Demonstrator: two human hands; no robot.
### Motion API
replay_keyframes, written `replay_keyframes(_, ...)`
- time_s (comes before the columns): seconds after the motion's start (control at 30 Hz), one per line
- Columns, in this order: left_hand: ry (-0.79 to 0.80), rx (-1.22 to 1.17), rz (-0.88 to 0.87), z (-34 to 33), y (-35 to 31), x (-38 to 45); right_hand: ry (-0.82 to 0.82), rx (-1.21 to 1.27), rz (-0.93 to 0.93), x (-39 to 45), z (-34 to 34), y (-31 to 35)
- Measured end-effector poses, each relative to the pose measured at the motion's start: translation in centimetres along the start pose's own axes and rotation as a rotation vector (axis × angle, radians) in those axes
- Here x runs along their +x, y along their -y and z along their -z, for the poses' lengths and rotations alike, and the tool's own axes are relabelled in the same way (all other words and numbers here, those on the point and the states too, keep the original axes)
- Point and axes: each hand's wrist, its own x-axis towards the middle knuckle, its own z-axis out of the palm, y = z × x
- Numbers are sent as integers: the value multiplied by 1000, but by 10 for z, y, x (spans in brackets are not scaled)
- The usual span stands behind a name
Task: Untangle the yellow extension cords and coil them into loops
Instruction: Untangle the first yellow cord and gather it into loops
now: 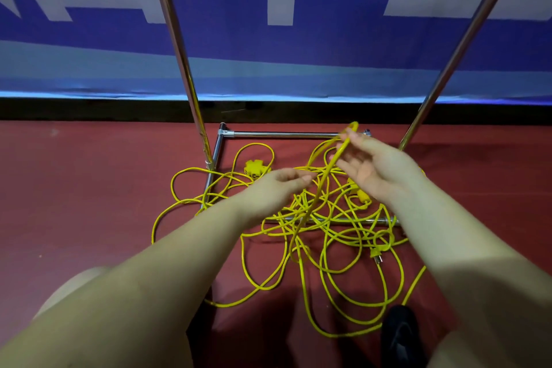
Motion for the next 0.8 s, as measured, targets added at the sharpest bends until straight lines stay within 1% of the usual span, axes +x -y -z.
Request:
replay_keyframes(0.1, 61, 54, -28, -7, 3, -2, -5, 159, -18, 2, 3, 6)
replay_keyframes(0.17, 70, 48, -60, -9, 2, 0, 29, 178, -20, 0, 2, 9)
replay_keyframes(0.23, 55, 45, -81, -9, 1, 2, 69, 145, -19, -2, 0, 10)
replay_keyframes(0.3, 7, -24, -97, -8, -3, 3, 96, 27, -22, -3, 1, 8)
replay_keyframes(0.43, -139, -467, -102, 1, -21, 5, 117, -414, -87, -8, 1, -10)
replay_keyframes(0.53, -204, -727, -105, 12, -26, 9, 233, -668, -185, -17, -4, -28)
replay_keyframes(0.6, -223, -785, -126, 18, -27, 11, 335, -751, -248, -21, -7, -37)
replay_keyframes(0.67, -222, -783, -137, 23, -27, 11, 389, -767, -252, -23, -9, -41)
replay_keyframes(0.73, -211, -759, -127, 24, -27, 11, 386, -737, -212, -24, -11, -37)
replay_keyframes(0.8, -189, -696, -89, 23, -25, 10, 335, -681, -136, -21, -11, -27)
